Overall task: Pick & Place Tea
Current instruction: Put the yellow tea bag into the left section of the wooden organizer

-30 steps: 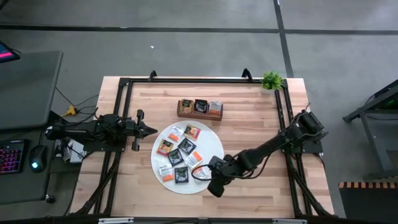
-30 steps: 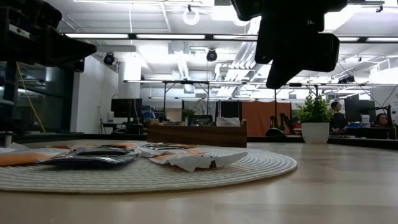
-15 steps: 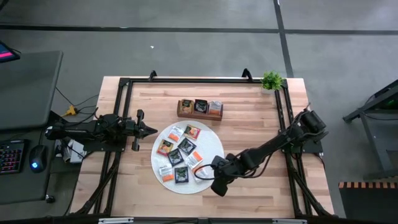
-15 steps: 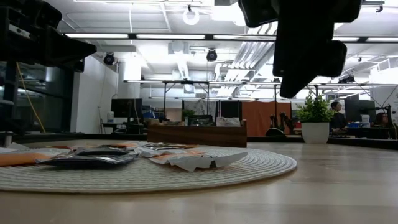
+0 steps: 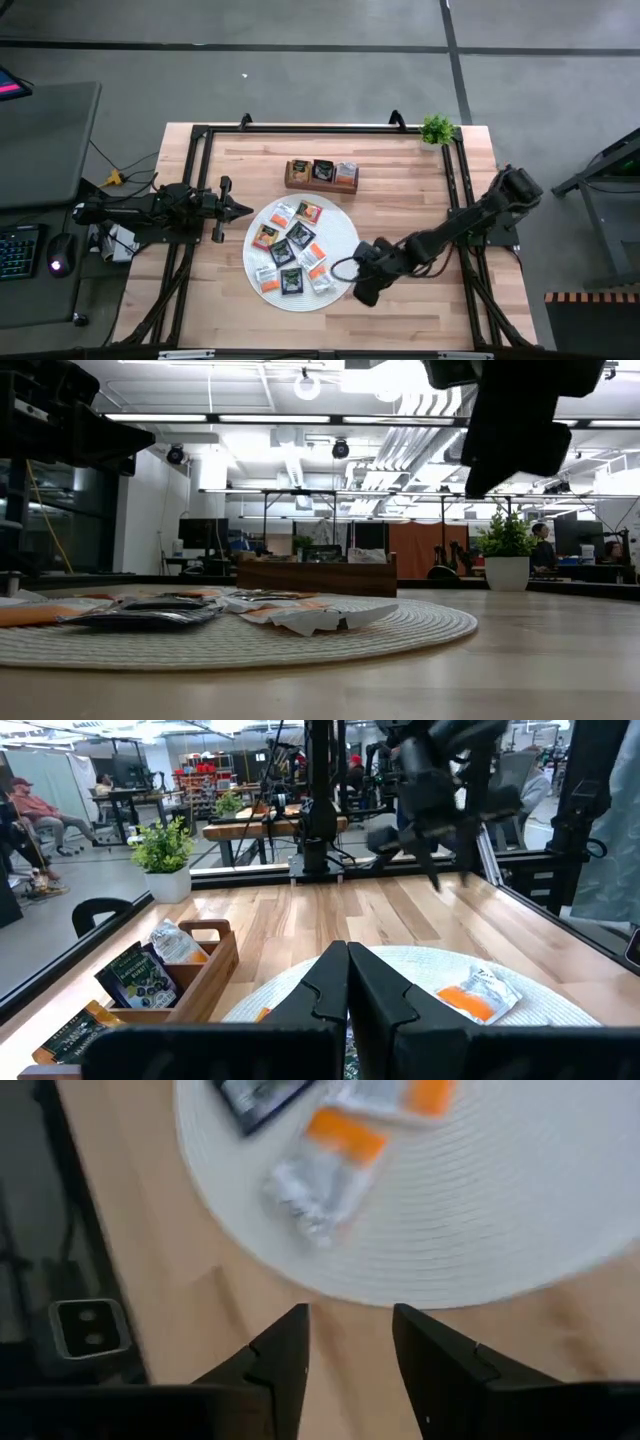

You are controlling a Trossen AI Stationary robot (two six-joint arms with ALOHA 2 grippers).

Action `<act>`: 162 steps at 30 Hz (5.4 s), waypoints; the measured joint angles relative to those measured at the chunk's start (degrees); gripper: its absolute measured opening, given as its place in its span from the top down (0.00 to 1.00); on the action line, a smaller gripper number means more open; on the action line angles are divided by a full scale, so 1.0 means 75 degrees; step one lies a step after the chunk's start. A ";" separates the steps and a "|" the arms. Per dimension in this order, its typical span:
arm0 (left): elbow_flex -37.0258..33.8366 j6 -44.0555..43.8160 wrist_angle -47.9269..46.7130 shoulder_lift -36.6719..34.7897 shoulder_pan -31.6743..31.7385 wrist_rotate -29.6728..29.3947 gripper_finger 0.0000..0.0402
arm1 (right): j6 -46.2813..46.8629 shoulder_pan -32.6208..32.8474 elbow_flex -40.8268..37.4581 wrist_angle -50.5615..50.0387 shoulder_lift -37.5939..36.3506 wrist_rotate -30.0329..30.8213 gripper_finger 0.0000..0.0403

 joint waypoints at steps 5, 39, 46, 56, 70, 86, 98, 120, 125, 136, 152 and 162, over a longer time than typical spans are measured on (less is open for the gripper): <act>0.0000 0.0000 0.0001 0.0000 0.0000 0.0003 1.00 | -0.0313 -0.0039 -0.1230 0.0128 -0.1608 0.1343 0.81; 0.0000 -0.0003 0.0003 0.0000 0.0000 0.0000 1.00 | -0.5989 -0.2303 -0.7530 0.3866 -1.0444 0.1809 1.00; 0.0000 -0.0003 0.0001 0.0000 0.0000 0.0000 1.00 | -0.6393 -0.3242 -0.7802 0.4474 -1.0590 0.0213 1.00; 0.0000 -0.0002 0.0000 0.0000 0.0000 0.0000 1.00 | -0.6632 -0.3296 -0.8269 0.5290 -1.0681 -0.0537 1.00; 0.0000 -0.0001 0.0002 0.0000 -0.0003 0.0000 1.00 | -0.7193 -0.4138 -0.8269 0.3825 -1.1286 -0.2442 1.00; 0.0000 -0.0002 0.0003 0.0000 0.0000 0.0000 1.00 | -0.6746 -0.4124 -0.8271 0.3599 -1.1362 -0.1890 0.99; 0.0000 -0.0001 0.0000 0.0000 -0.0001 0.0000 1.00 | -0.6726 -0.4124 -0.8271 0.3599 -1.1362 -0.1886 0.97; 0.0000 -0.0345 0.0001 0.0000 0.0000 0.0016 1.00 | -0.6726 -0.4124 -0.8271 0.3593 -1.1362 -0.1879 0.97; 0.0000 -0.2033 0.0003 0.0000 0.0000 0.0038 1.00 | -0.6727 -0.4124 -0.8272 0.3593 -1.1362 -0.1880 0.97; 0.0000 -0.3602 0.0003 0.0000 0.0000 0.0008 1.00 | -0.6728 -0.4124 -0.8274 0.3593 -1.1362 -0.1882 0.97; 0.1830 -0.3508 -0.2331 0.1323 0.0000 -0.2538 0.78 | -0.6726 -0.4124 -0.8274 0.3593 -1.1359 -0.1883 0.97; 0.2997 -0.5744 -0.3097 0.3738 0.0000 -0.2376 0.49 | -0.6729 -0.4121 -0.8274 0.3593 -1.1359 -0.1884 0.97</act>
